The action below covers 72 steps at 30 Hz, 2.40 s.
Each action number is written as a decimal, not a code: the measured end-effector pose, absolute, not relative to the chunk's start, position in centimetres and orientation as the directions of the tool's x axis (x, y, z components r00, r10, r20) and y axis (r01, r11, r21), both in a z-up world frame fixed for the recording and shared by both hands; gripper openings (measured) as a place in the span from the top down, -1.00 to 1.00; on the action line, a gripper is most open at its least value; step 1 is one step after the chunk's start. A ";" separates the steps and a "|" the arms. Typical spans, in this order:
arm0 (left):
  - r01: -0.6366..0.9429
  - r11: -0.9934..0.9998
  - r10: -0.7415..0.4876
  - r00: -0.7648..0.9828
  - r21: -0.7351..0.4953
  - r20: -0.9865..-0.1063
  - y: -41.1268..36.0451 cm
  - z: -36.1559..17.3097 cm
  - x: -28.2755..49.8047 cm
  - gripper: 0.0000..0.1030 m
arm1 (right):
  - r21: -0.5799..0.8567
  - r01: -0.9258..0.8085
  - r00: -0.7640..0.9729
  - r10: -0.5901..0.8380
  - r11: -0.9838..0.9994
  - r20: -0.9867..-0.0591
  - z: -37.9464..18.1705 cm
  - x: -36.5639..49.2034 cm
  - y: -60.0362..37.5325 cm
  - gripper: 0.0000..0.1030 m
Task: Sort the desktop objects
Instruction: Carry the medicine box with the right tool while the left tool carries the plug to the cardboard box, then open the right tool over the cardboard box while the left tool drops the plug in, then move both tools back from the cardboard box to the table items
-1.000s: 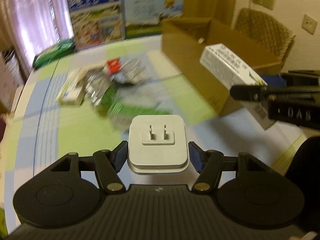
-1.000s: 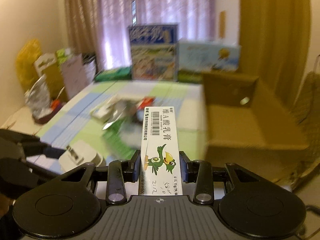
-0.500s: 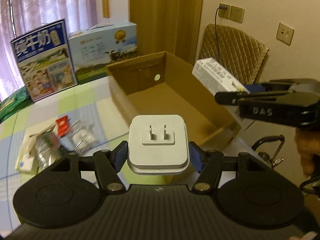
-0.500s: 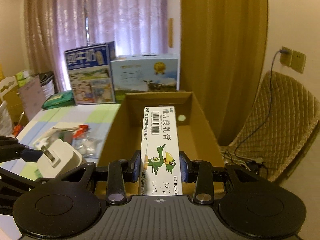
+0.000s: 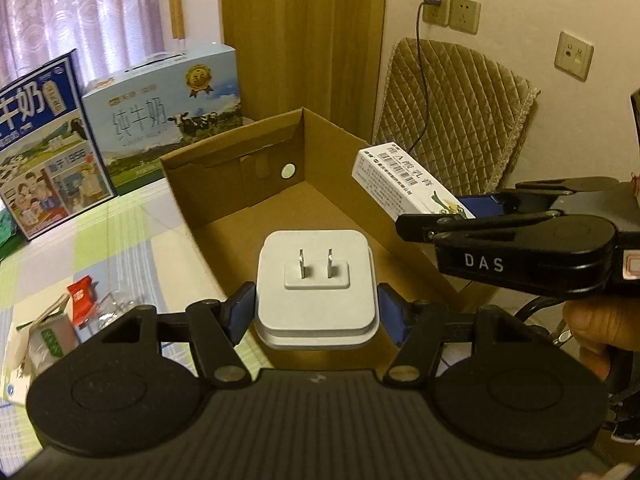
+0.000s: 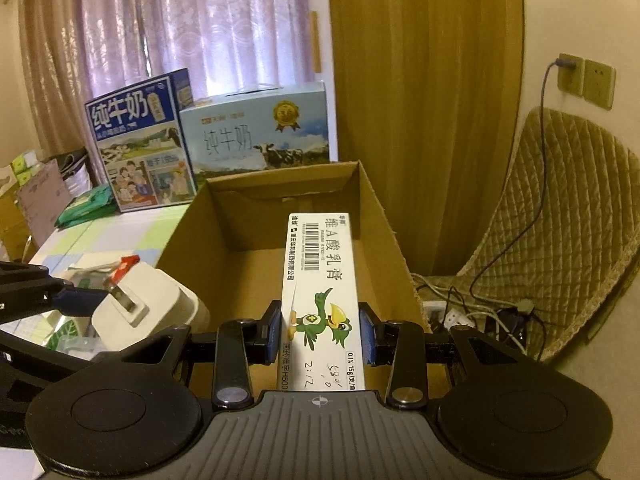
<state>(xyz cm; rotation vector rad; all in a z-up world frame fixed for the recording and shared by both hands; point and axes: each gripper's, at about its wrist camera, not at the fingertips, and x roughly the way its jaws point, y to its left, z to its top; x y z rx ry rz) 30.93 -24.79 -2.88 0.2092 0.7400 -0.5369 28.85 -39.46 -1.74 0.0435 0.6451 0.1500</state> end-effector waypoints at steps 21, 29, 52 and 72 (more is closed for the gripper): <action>0.449 0.893 -0.349 0.658 -0.024 -0.667 -19.9 -1.9 28.7 -0.32 | 0.100 -0.139 0.768 0.171 0.985 -0.617 -3.0 29.8 -38.6 0.31; 0.402 0.915 -0.330 0.671 -0.048 -0.664 -17.2 -1.7 27.3 -0.42 | 0.116 -0.157 0.783 0.195 0.981 -0.590 -2.4 30.5 -38.5 0.23; 0.201 0.977 -0.188 0.684 -0.066 -0.705 -4.3 -2.4 15.9 -0.69 | 0.185 -0.259 0.792 0.318 0.948 -0.521 2.1 15.5 -30.8 -0.80; 0.077 0.995 -0.100 0.693 -0.065 -0.714 3.5 -3.1 11.8 -0.75 | 0.085 -0.443 0.666 0.392 0.892 -0.634 -2.7 12.6 -22.2 -0.93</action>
